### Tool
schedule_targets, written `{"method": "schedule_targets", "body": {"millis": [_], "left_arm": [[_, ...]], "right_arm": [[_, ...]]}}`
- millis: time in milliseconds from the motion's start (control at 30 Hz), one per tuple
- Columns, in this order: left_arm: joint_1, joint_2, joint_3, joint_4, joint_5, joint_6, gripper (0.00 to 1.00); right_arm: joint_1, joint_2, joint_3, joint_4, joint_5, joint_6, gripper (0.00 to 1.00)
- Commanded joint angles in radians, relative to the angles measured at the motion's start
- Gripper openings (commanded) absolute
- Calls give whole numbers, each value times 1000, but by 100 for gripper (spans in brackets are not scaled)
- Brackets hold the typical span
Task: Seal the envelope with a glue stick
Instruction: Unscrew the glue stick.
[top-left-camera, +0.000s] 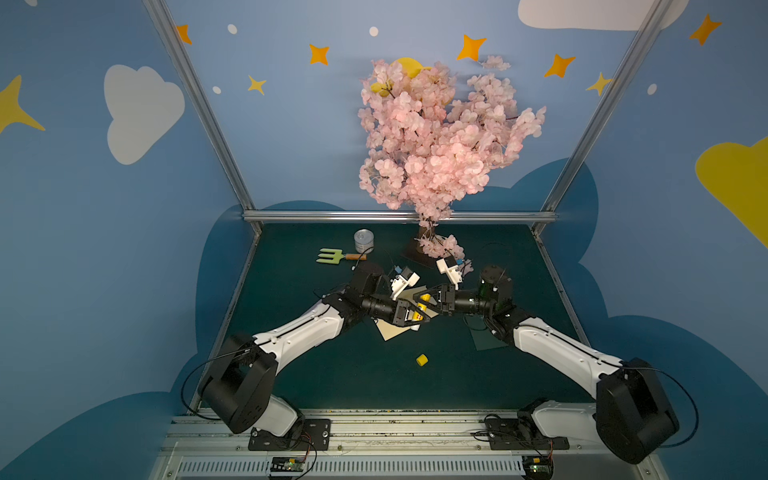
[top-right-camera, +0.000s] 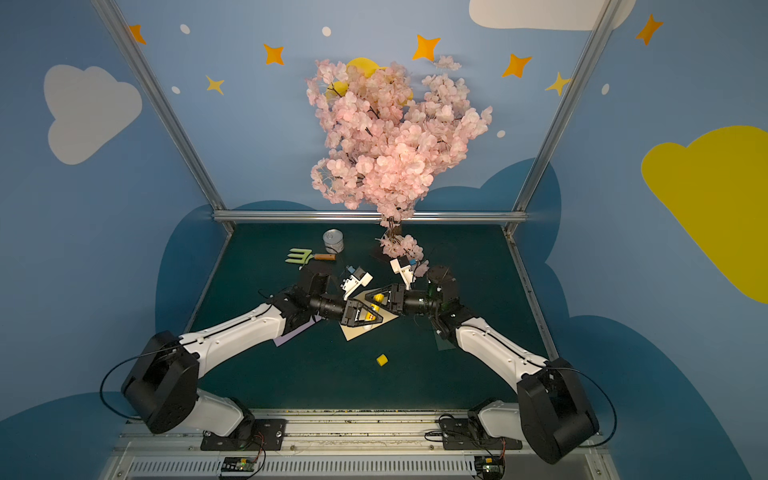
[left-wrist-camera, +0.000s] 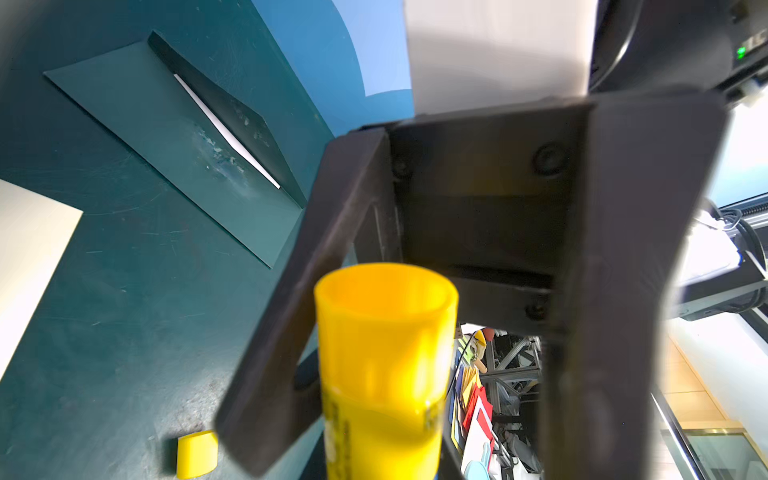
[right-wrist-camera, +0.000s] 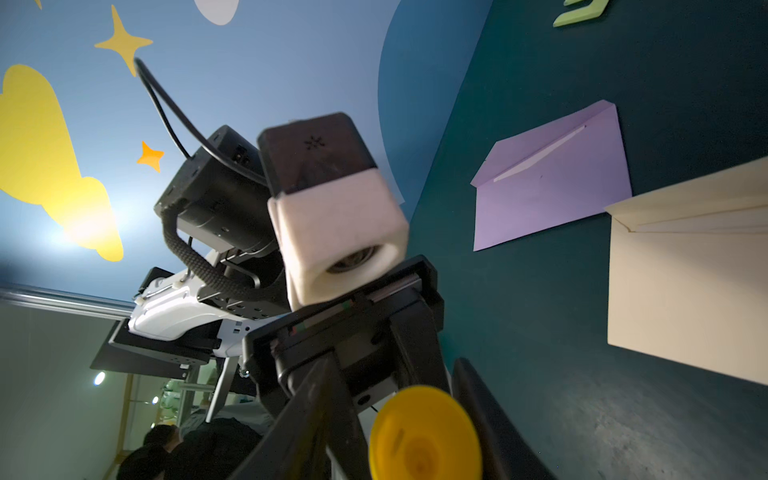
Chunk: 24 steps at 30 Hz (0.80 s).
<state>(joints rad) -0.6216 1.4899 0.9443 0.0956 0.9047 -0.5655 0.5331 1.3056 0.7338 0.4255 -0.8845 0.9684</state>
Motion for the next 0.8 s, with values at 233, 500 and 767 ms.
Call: {"method": "schedule_targets", "body": {"millis": [233, 500, 767], "left_arm": [[9, -19, -19, 53, 46, 5, 3], [13, -6, -14, 57, 56, -7, 19], [24, -8, -27, 59, 59, -16, 48]], "right_arm": [[11, 14, -24, 89, -39, 22, 23], [15, 5, -16, 46, -13, -7, 0], [17, -49, 37, -174, 71, -133, 0]]}}
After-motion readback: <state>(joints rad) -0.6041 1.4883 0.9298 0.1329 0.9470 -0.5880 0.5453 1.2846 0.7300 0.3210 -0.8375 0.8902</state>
